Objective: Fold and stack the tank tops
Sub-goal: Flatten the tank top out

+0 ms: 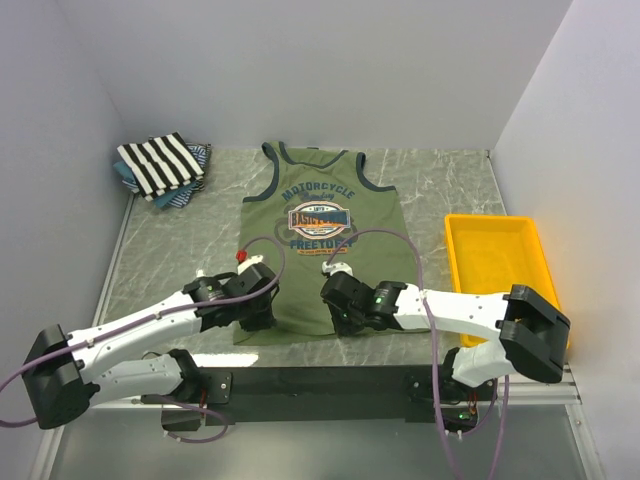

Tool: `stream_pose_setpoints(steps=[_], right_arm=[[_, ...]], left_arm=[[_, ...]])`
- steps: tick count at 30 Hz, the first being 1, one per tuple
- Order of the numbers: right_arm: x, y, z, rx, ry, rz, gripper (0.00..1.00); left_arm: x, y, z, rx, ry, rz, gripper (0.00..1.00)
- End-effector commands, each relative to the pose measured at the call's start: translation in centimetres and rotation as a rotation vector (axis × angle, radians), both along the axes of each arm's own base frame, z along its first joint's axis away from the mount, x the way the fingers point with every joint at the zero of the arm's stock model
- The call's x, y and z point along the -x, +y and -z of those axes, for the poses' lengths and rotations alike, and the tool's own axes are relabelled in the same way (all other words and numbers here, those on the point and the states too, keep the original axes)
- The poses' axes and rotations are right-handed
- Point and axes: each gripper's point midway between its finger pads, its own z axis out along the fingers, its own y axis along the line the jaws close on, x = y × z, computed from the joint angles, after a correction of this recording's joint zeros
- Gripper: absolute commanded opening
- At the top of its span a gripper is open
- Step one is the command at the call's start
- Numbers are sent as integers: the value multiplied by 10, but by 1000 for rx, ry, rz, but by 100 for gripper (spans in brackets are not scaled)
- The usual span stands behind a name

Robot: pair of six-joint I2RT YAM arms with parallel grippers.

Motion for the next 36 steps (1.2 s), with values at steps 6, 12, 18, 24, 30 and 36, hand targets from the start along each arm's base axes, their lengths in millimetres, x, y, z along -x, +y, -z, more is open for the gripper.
stream_pose_setpoints(steps=[6,12,18,24,30,36], right_arm=[[8,1,-22,-61,0,-33,3],[10,0,-22,-57,10,-37,4],[11,-1,-23,-59,10,-40,3],[15,-5,-7,-35,36,-25,4],[13,-10,3,-19,32,4,5],[10,-15,3,-26,19,27,6]], left_arm=[[-5,19,19,-73,40,-51,11],[-10,26,32,-84,64,-74,22],[-9,43,51,-98,141,-166,23],[-4,57,63,-79,198,-281,9],[-6,81,65,-134,197,-421,0],[-12,98,57,-153,177,-521,1]])
